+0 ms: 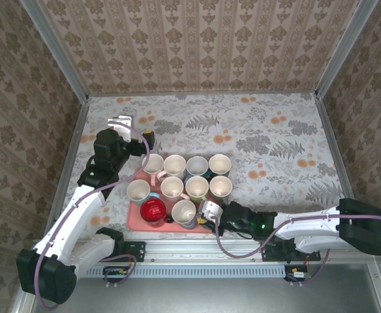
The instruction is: Turn the mug right side up
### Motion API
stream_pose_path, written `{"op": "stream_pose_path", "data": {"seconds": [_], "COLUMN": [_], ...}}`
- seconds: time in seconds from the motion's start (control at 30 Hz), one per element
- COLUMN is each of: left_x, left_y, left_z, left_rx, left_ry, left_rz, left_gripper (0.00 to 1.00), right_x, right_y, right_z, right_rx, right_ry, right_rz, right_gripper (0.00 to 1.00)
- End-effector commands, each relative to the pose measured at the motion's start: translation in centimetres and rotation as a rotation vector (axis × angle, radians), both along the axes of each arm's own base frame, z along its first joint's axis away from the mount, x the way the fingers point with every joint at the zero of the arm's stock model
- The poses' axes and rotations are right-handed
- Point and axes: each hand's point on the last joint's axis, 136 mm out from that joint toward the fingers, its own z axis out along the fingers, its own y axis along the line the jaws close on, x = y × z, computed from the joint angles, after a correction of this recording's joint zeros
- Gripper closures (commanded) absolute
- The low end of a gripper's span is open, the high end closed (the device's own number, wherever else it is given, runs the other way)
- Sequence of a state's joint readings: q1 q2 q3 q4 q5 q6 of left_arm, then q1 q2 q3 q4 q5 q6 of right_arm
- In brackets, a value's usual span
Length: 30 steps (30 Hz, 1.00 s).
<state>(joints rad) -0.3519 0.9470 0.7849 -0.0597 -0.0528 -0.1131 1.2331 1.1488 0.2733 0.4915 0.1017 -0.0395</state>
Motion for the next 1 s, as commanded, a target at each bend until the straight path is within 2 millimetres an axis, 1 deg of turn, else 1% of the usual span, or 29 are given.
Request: {"op": "stream_pose_path", "data": {"seconds": [0.0,0.2,0.4,0.53,0.63,0.77,0.8,0.83,0.87,0.97], "left_x": [0.0,0.1,0.1,0.1,0.1,-0.1,-0.1,-0.2,-0.1,0.0], "left_y": [0.0,0.0,0.0,0.0,-0.2,-0.5,-0.5,-0.6,-0.5,-0.3], "left_z": [0.4,0.4,0.2,0.2,0.1,0.1,0.1,0.0,0.0,-0.3], "left_rx": [-0.010,-0.009,-0.005,-0.003,-0.005,-0.008,-0.008,-0.007,-0.007,0.006], "left_ry": [-0.020,-0.022,-0.018,-0.018,-0.016,-0.013,-0.010,-0.007,-0.004,0.005], "left_rz": [-0.001,0.001,0.001,0.002,-0.009,-0.030,-0.032,-0.033,-0.029,-0.017], "left_gripper": [0.00,0.00,0.00,0.00,0.00,0.00,0.00,0.00,0.00,0.00], "right_x": [0.7,0.6,0.5,0.6,0.5,0.5,0.5,0.5,0.6,1.9], "right_y": [1.0,0.6,0.4,0.3,0.1,-0.4,-0.6,-0.7,-0.8,-1.3], "right_z": [2.4,2.1,2.4,3.5,4.8,6.4,7.0,7.6,8.6,11.5], "right_rx": [0.085,0.077,0.088,0.106,0.126,0.135,0.142,0.147,0.162,0.179], "right_ry": [-0.011,0.000,0.003,-0.010,-0.024,-0.041,-0.048,-0.053,-0.061,-0.067], "right_rz": [-0.022,-0.029,-0.030,-0.034,-0.031,-0.029,-0.029,-0.028,-0.029,-0.085], "right_gripper": [0.69,0.55,0.51,0.46,0.41,0.30,0.25,0.17,0.01,0.00]}}
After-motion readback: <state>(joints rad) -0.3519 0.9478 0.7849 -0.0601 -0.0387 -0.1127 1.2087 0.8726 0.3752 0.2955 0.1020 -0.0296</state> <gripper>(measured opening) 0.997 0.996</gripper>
